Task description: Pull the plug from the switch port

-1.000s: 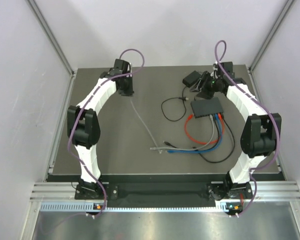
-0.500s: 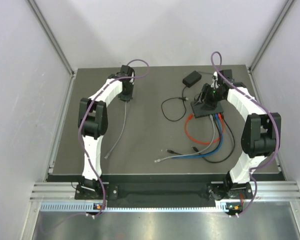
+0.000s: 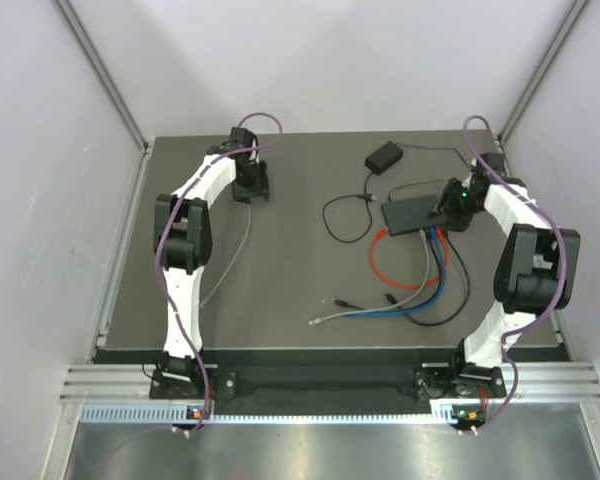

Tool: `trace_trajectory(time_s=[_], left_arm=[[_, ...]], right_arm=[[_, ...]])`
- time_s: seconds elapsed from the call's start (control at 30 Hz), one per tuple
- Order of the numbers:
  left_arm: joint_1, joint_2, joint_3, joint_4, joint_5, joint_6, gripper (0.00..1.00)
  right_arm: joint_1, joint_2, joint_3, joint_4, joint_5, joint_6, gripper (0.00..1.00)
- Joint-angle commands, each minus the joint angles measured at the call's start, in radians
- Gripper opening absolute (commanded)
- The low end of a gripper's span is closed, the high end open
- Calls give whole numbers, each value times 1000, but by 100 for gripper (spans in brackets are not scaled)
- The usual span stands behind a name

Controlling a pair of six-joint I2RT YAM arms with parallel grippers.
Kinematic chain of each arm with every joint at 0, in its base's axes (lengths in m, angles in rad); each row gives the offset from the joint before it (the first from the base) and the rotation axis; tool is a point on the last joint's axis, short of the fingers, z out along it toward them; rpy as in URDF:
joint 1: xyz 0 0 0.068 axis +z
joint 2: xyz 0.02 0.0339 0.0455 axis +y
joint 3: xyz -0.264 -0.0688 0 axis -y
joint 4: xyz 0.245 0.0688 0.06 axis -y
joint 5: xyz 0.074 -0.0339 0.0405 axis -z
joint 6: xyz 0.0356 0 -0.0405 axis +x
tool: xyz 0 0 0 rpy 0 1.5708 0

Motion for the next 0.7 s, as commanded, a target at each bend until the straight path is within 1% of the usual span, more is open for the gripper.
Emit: trace_trajectory(time_s=[0.0, 0.03, 0.07, 0.1, 0.13, 0.17, 0.2, 0.27, 0.3, 0.33, 0.43, 0.57, 0.67], left_arm=[[-43, -152, -26, 96, 118, -110, 62], [-69, -167, -57, 125, 121, -136, 62], [-83, -184, -75, 154, 130, -150, 61], [-98, -212, -97, 232, 170, -167, 60], [-130, -226, -146, 278, 193, -203, 58], [-147, -233, -167, 326, 225, -223, 54], [-166, -235, -189, 390, 291, -243, 52], [-228, -215, -211, 539, 365, -290, 50], [-268, -176, -209, 588, 443, -317, 50], [-287, -151, -183, 651, 474, -334, 50], [-347, -62, -125, 748, 555, -406, 48], [-399, 16, -59, 855, 577, -420, 48], [-428, 84, 13, 915, 584, -466, 49]], right_arm=[[-80, -55, -26, 91, 0, -35, 51], [-119, -55, -53, 114, -19, -36, 51], [-138, -53, -66, 169, -78, -41, 51], [-155, -41, -76, 192, -110, -45, 51], [-181, -32, -84, 202, -132, -48, 51], [-189, -23, -86, 221, -172, -62, 51], [-193, -15, -89, 231, -187, -71, 51], [-201, -10, -93, 235, -180, -93, 51], [-203, -4, -98, 258, -189, -95, 51], [-215, 2, -104, 271, -204, -93, 50], [-233, 37, -107, 294, -273, -96, 42], [-253, 57, -139, 311, -278, -101, 36], [-262, 66, -147, 311, -276, -110, 34]])
